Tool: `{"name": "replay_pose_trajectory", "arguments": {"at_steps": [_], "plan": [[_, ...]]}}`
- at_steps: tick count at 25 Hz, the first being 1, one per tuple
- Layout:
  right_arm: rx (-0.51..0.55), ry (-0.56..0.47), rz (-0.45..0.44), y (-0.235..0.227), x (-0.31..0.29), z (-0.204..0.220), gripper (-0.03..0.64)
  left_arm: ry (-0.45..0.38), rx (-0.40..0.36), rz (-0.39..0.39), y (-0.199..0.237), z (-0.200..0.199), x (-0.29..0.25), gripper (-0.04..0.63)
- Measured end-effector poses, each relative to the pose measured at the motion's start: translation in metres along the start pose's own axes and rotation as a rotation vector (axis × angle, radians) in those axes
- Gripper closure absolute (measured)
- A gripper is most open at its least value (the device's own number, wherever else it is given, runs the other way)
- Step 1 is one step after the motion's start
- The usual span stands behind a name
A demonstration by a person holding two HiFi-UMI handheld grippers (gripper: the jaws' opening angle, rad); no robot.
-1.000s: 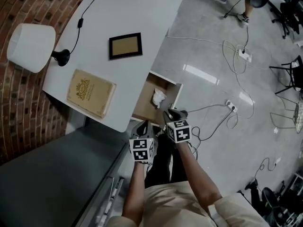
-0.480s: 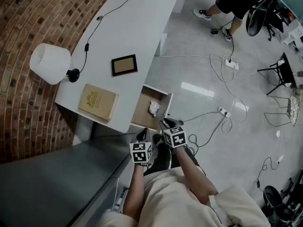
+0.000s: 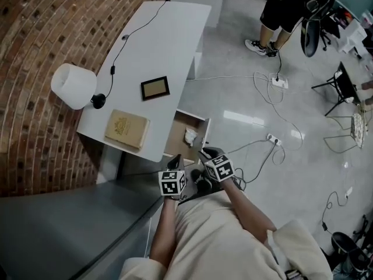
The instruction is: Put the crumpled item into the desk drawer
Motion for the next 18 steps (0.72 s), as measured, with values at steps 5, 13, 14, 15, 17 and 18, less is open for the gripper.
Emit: {"name": "replay_pose_trajectory", "arguments": {"at_steps": [5,13,14,15,17,18], "plan": [[0.028,-0.02,-0.002,-0.004,0.011,0.001,0.502,-0.012,-0.006,-0.009,0.002,0.0,0.01,0.578],[0.012,-0.016,-0.014,-0.006,0.004,0.006,0.5,-0.013,0.022,-0.033,0.01,0.008,0.014,0.578],[0.017,-0.013,-0.019,-0.005,0.003,0.007,0.5,-0.011,0.024,-0.034,0.01,0.01,0.015,0.578],[0.022,-0.01,-0.022,-0.004,0.002,0.008,0.5,-0.009,0.027,-0.034,0.009,0.012,0.015,0.578],[0.031,-0.003,-0.027,-0.003,0.0,0.011,0.5,-0.007,0.036,-0.038,0.01,0.015,0.014,0.578],[0.034,0.001,-0.029,-0.003,-0.001,0.013,0.5,-0.005,0.039,-0.039,0.01,0.016,0.013,0.578]]}}
Point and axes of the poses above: the fingertips, and each gripper's own axes: x backward along the fingers, y to its left, z out of its underside, the point moved 3 cm from there along x, backward along the fingers, and after that the axes turned 4 degrees about x, right-handed, at the moved point
